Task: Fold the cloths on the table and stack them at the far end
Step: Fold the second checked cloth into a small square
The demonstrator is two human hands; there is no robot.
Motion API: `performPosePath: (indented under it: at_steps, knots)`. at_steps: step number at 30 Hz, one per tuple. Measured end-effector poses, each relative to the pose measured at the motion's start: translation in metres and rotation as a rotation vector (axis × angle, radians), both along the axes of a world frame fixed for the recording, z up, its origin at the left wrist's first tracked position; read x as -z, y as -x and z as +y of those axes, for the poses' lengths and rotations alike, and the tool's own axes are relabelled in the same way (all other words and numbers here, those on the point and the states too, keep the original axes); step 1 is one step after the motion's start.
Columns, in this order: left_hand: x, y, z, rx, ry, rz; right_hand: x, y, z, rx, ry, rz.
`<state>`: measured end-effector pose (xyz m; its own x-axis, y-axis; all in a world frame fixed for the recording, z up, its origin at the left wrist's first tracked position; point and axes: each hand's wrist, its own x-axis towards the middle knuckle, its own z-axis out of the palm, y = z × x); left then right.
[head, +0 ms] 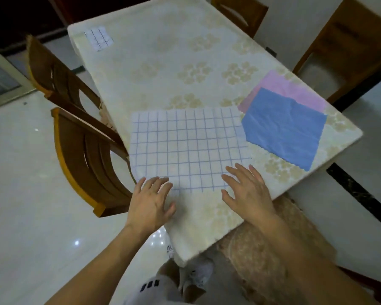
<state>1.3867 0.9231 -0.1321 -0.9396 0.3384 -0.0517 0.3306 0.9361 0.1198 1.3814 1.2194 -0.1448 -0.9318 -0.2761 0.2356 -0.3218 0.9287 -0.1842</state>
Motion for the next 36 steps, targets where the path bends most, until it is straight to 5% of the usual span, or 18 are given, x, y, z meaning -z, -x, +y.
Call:
performPosePath:
  at_steps: [14,25,36]
  knots:
    - [0.063,0.041,-0.022,0.174,-0.033,0.045,0.085,0.030,-0.009,-0.254,-0.144,0.082]
    - [0.080,0.055,-0.016,0.274,0.009,0.082,0.092,0.039,-0.019,-0.310,-0.115,0.236]
    - [0.092,0.068,-0.008,0.223,0.001,0.130,0.094,0.047,-0.016,-0.289,-0.133,0.168]
